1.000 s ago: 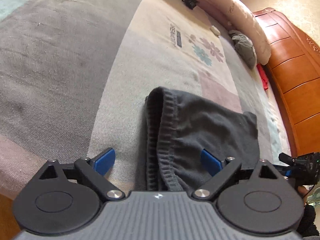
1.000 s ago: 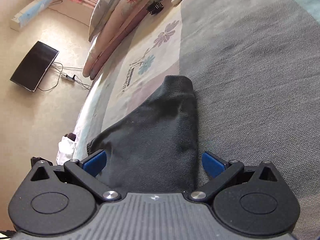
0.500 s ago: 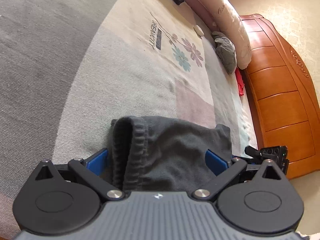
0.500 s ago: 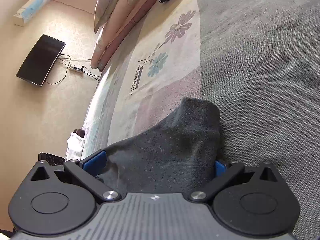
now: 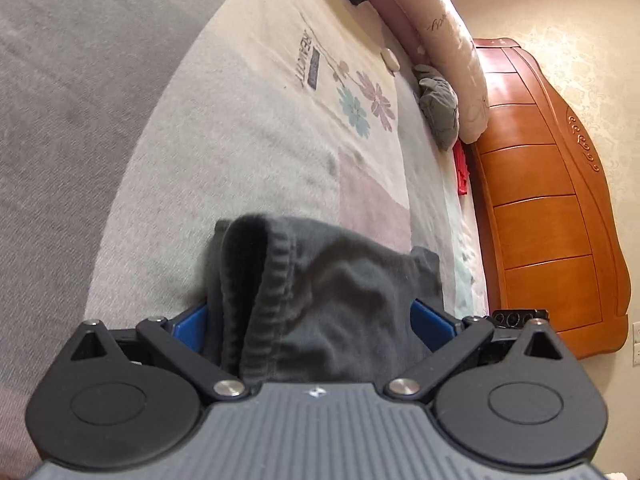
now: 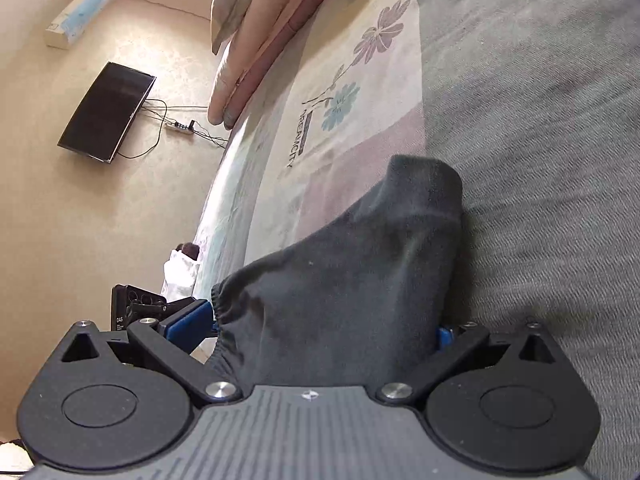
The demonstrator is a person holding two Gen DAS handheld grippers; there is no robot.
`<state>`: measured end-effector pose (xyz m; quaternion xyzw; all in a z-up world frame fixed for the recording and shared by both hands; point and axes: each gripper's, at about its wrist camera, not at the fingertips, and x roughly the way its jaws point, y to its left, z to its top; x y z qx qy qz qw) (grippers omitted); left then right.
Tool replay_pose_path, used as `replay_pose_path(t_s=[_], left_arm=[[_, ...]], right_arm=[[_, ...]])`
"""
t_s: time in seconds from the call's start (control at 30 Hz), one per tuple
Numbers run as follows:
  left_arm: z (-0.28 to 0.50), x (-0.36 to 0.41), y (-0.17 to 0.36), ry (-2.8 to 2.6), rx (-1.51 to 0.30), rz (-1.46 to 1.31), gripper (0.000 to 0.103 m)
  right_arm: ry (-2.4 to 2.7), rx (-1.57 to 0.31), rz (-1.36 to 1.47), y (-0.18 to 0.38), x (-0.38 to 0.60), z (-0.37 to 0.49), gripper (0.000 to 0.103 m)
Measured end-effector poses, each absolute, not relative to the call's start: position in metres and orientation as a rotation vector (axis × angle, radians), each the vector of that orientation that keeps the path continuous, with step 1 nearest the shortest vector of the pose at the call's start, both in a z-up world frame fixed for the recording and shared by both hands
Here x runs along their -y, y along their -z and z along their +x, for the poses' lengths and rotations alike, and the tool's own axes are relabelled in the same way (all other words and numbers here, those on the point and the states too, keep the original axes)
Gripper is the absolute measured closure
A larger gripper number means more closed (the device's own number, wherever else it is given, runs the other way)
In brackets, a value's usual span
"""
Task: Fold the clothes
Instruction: 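Close the left gripper on the waistband while the right gripper grasps the fold, then lift the folded sweatpants with both grippers and carry them toward the headboard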
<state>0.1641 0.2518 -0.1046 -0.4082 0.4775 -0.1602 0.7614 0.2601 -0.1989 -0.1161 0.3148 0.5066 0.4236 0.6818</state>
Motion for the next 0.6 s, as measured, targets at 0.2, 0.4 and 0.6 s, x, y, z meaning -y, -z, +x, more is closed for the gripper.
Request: replay_pose_path(t_s=[0.2,0.4,0.6], left_arm=[[0.151,-0.249,0.107,0.433,-1.091,-0.901,0.003],[0.15,-0.257,0.119,0.503,-1.106,-0.959,0.003],[0.167,-0.25,0.118,0.514,-1.059,-0.941,0.003]], right_arm=[[-0.992,-1.182,0.689,0.114,0.202,0.245,0.0],[-1.041,-1.182,0.73,0.118,0.202,0.25,0.0],[-1.061,-1.166,0.78,0.12,0.196,0.263,0.0]])
